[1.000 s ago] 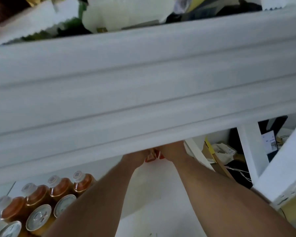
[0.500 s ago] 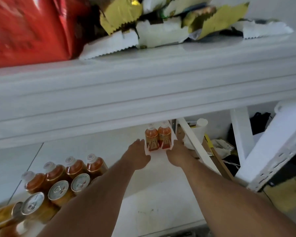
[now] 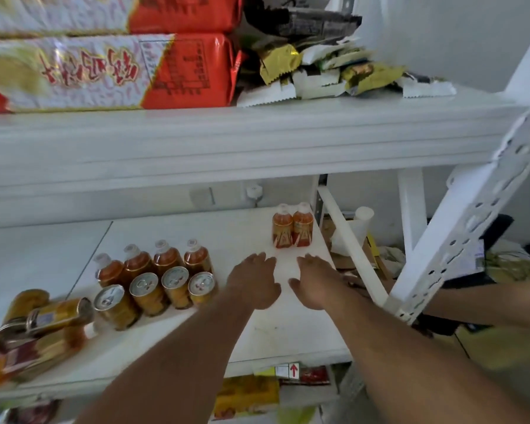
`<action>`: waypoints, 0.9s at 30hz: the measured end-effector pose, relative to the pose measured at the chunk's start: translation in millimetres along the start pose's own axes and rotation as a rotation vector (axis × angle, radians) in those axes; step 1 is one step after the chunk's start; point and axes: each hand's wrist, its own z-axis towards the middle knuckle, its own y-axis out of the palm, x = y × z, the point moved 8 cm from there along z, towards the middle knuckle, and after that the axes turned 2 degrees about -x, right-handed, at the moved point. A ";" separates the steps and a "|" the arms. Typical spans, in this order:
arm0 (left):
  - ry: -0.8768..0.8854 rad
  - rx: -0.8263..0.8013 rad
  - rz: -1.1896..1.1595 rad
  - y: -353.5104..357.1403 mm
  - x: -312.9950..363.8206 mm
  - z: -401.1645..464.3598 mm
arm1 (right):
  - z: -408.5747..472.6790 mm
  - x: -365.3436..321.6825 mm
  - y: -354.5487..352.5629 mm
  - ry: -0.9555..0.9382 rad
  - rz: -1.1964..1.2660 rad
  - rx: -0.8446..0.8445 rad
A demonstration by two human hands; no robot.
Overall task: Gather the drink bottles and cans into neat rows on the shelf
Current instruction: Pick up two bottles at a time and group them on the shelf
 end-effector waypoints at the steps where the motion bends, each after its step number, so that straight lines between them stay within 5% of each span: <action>1: -0.009 0.010 -0.009 -1.5 1.0 -7.5 | -4.4 -2.0 -2.2 -0.010 0.003 0.005; 27: -0.285 0.116 -0.156 14.2 -26.6 -203.4 | -132.6 -79.3 31.8 -0.198 0.090 -0.058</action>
